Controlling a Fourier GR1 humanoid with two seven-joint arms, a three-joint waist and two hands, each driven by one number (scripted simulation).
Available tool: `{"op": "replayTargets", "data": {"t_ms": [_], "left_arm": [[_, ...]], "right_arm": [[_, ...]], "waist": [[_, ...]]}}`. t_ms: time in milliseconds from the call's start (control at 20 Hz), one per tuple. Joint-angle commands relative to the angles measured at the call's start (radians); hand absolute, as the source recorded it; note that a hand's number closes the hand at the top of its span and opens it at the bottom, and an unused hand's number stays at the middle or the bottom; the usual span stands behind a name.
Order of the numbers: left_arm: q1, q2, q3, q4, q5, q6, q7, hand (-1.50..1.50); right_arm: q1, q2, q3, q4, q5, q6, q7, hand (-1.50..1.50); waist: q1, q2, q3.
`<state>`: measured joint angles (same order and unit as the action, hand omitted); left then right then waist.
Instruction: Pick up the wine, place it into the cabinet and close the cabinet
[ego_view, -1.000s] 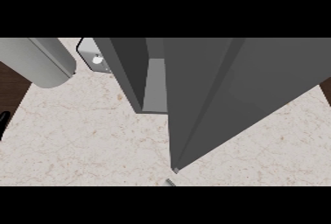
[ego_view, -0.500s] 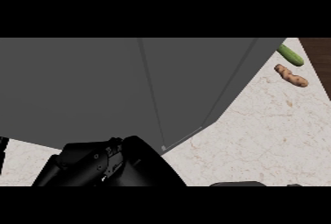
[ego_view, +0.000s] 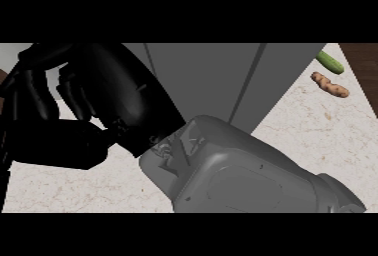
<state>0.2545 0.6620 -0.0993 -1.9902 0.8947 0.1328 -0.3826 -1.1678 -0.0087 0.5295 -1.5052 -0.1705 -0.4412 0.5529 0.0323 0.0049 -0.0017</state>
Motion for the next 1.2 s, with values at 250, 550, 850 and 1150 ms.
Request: {"op": "replayTargets", "data": {"t_ms": [250, 550, 850, 1150], "left_arm": [[-0.001, -0.01, 0.086, 0.043, 0.004, -0.057, 0.023, -1.5], [-0.07, -0.034, 0.064, 0.079, -0.005, -0.062, 0.053, -1.5], [-0.082, -0.027, 0.047, 0.018, -0.037, -0.001, 0.102, -1.5], [-0.066, -0.06, 0.026, 0.064, -0.069, -0.034, 0.056, -1.5]], "right_arm": [[-0.112, 0.009, -0.185, 0.353, -0.041, 0.142, -0.161, 1.5], [-0.031, -0.05, -0.201, 0.433, -0.046, 0.214, -0.303, 1.5], [-0.053, -0.048, -0.2, 0.519, 0.01, 0.204, -0.368, 1.5], [-0.057, -0.104, -0.219, 0.538, 0.017, 0.242, -0.38, 1.5]], "waist": [[-0.007, -0.001, 0.001], [-0.017, 0.005, 0.001], [-0.01, 0.006, 0.001], [-0.009, 0.007, 0.0]]}}
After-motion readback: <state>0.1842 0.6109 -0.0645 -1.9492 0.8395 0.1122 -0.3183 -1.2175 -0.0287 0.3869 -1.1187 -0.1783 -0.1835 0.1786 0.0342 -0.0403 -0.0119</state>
